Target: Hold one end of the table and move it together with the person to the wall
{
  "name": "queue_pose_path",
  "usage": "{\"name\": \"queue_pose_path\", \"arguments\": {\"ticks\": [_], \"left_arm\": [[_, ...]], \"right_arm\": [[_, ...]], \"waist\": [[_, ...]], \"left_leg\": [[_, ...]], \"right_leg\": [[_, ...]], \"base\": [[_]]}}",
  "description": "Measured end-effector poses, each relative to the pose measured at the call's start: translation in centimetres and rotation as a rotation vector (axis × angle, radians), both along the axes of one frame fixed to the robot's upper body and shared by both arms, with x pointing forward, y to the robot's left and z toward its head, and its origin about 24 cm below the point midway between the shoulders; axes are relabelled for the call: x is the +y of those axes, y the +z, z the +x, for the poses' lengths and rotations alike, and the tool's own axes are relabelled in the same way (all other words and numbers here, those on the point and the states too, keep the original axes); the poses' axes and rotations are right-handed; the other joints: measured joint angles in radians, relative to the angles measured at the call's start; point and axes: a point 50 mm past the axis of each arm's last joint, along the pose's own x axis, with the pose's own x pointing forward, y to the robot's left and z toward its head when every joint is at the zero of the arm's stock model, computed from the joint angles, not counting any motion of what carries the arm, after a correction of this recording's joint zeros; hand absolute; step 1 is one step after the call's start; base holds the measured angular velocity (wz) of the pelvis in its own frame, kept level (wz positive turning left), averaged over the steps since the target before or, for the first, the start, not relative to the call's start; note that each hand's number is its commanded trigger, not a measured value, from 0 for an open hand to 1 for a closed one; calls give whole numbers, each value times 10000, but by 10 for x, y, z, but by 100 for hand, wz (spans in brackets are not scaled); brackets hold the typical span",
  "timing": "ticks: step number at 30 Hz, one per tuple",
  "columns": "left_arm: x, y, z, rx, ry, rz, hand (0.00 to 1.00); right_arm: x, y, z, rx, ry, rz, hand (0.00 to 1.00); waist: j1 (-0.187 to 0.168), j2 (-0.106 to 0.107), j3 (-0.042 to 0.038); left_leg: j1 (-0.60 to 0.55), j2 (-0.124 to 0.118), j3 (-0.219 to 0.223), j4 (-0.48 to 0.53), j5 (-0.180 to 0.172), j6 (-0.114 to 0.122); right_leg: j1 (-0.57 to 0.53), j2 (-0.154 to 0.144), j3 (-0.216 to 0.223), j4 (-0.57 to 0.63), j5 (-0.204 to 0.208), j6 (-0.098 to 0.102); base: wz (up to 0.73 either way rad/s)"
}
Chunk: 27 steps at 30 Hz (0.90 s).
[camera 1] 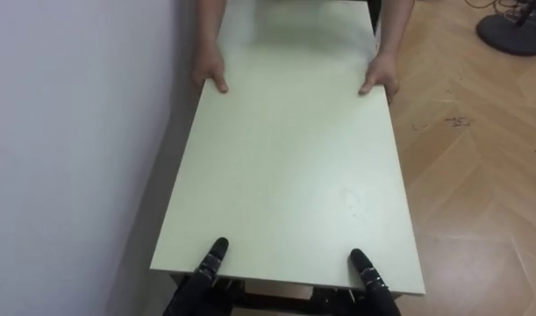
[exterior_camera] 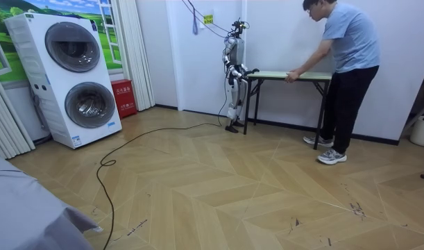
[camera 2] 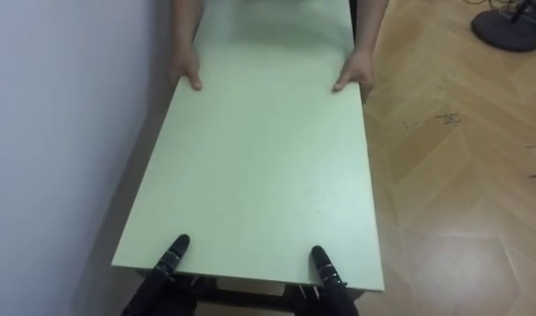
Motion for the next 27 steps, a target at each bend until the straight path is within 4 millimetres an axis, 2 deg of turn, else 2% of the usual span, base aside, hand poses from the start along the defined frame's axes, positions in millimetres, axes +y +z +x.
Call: {"name": "queue_pose_path", "arguments": {"ticks": [5, 8, 13, 19, 27], "left_arm": [[2, -5, -3, 50, -1049, 929, 0], [3, -8, -5, 206, -1071, 1003, 0], [3, -8, -6, 167, -1129, 942, 0], [3, -8, -5, 144, -1133, 947, 0], [4, -8, -6, 72, -1090, 1016, 0]], "right_arm": [[-4, -2, 6, -295, 1172, -894, 0], [-5, -4, 6, -434, 1429, -966, 0], [-7, -4, 4, -530, 1629, -909, 0], [-6, -4, 4, -574, 1675, -852, 0], [-7, -3, 5, -737, 1939, -1011, 0]], "waist": [[68, 159, -98], [186, 159, -107], [221, 128, -101], [244, 32, -132], [237, -27, -105]], "left_leg": [[75, 6, 12, -73, 1, 0], [305, 7, 21, -225, 1, -12], [343, 14, 17, -250, -10, -29], [351, 13, 9, -251, -11, -29], [334, 9, -48, -253, -14, -32]], "right_leg": [[49, 1, -9, -7, 4, -20], [269, 9, -26, -106, -33, -24], [345, 25, -47, -183, -35, -24], [357, 22, -49, -182, -35, -24], [337, 23, -81, -195, -46, -13]], "base": [[0], [2], [1], [0], [0]]}}
